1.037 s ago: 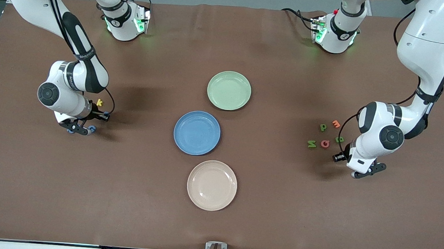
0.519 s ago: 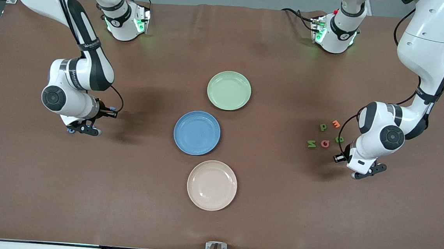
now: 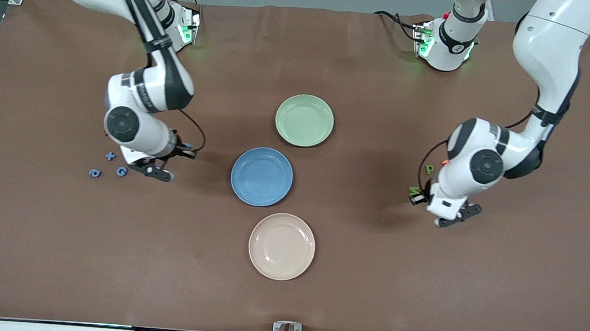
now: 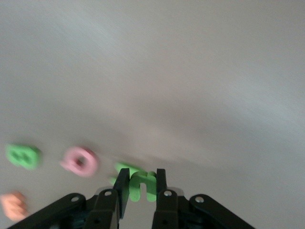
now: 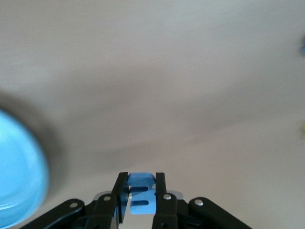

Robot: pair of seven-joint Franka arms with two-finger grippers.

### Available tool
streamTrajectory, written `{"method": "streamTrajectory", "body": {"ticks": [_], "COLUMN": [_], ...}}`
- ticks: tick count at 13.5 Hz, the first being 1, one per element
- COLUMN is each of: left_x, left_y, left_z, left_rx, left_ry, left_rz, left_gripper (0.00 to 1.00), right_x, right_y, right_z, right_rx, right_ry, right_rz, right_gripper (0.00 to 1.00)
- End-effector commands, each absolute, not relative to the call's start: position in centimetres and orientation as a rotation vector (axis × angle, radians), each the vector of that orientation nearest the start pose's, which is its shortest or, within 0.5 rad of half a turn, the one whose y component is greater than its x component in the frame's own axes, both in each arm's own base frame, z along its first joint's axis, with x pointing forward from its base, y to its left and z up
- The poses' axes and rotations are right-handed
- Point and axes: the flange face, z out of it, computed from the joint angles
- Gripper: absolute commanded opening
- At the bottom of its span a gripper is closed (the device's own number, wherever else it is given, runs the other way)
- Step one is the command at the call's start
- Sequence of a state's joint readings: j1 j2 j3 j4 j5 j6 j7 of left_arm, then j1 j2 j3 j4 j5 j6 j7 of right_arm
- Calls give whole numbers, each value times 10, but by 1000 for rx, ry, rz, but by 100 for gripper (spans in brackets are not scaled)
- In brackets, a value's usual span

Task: Sort letters by color into matching plates
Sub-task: 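Place the blue letter on the blue plate while the left gripper places green on green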

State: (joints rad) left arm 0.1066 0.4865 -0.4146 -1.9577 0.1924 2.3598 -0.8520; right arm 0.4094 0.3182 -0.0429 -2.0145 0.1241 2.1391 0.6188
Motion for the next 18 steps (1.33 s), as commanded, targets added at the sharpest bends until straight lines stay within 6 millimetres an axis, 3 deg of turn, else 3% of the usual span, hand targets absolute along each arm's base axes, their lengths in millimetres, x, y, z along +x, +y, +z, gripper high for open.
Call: {"method": "streamTrajectory", "body": {"ticks": [1,4,6,9,11,14,15,17,18], "left_x": [562,528,504,463,430,390,381,377,381], "left_y": [-237,-313,-351,-406,-443,-478,-485,-488,-485], "left_z": [253,258,256,256,243,228,225,225,226], "left_rx": [-3083,-3020,-2967,-2911,-2890,-2865,-2853,-2827,-2823], "left_ry": [-794,-989,-1128,-1305,-1378,-1422,-1428,-1468,-1482], "left_rz": [117,120,129,153,185,214,220,218,212], "left_gripper": [0,0,0,0,0,1,11,100,100], "right_x": [546,548,549,557,560,559,559,558,560], "right_y": [283,364,400,410,409,409,409,410,409], "right_z": [275,263,247,233,217,206,203,198,198], "right_rx": [-3050,-3022,-3019,-2992,-2985,-2990,-2992,-2993,-2987], "right_ry": [625,727,765,753,758,755,756,753,757], "right_rz": [334,302,283,216,195,195,198,194,186], "right_gripper": [16,16,16,16,16,16,16,17,17]}}
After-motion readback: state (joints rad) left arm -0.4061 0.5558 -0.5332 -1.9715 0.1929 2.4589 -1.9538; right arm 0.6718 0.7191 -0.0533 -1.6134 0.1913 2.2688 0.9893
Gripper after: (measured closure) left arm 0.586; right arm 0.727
